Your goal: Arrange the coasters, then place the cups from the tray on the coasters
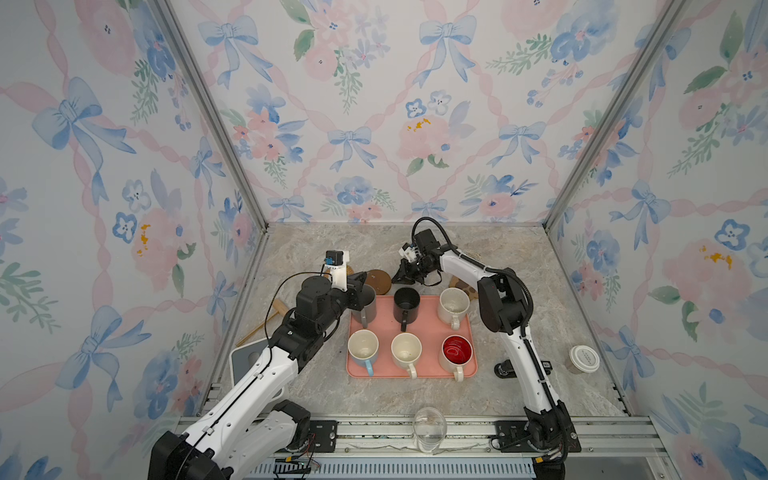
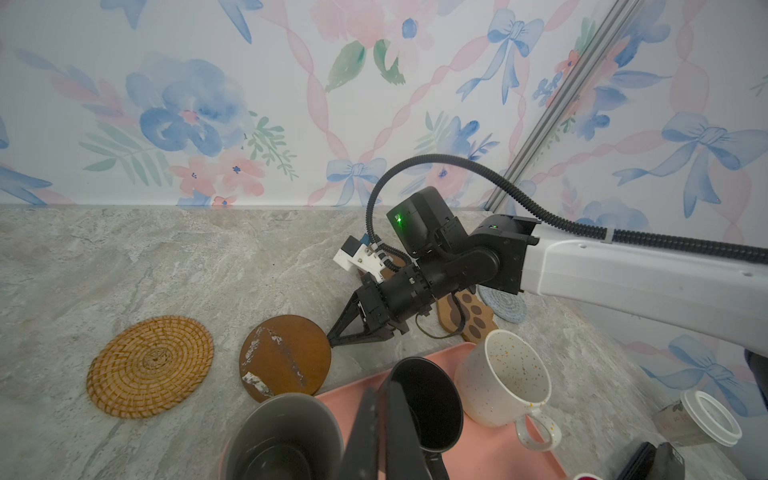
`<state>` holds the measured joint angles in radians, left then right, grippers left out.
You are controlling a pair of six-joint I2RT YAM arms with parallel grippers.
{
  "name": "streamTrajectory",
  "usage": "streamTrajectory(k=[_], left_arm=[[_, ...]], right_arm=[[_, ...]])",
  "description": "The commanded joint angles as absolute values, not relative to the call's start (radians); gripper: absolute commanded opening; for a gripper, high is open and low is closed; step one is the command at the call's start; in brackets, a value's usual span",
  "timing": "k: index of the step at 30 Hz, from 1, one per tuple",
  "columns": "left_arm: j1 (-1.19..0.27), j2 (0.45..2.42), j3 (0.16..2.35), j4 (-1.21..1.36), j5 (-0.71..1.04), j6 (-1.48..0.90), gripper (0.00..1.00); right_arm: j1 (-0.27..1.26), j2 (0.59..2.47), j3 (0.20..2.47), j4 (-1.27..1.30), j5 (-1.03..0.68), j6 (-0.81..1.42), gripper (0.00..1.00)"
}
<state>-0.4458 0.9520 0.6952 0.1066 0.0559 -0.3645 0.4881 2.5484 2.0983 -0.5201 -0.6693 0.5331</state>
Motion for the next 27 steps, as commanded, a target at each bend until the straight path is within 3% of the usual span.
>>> streamTrajectory(k=[1,15,22,27], left_arm=[[-0.453,0.940,0.681,0.102,0.041,-0.373,0.00],[-0.418,0.979,0.754,0.017,-0.122,-0.316,0.00],[-0.234,1.094,0.856,0.000,-0.038,-0.365,0.00],[-0.178,1.260,0.941,0.003,0.010,-0.341,0.00]], right_arm=[[0.503,2.591,2.125,-0.484,-0.696,0.570,0.00],[0.455,2.473,2.018,-0.338,-0.705,0.614,0.00],[0.396,2.317,1.880,-0.213,-0.701,0.656,0.00],[0.362,2.205,1.774,-0.175,-0.696,0.654,0.00]])
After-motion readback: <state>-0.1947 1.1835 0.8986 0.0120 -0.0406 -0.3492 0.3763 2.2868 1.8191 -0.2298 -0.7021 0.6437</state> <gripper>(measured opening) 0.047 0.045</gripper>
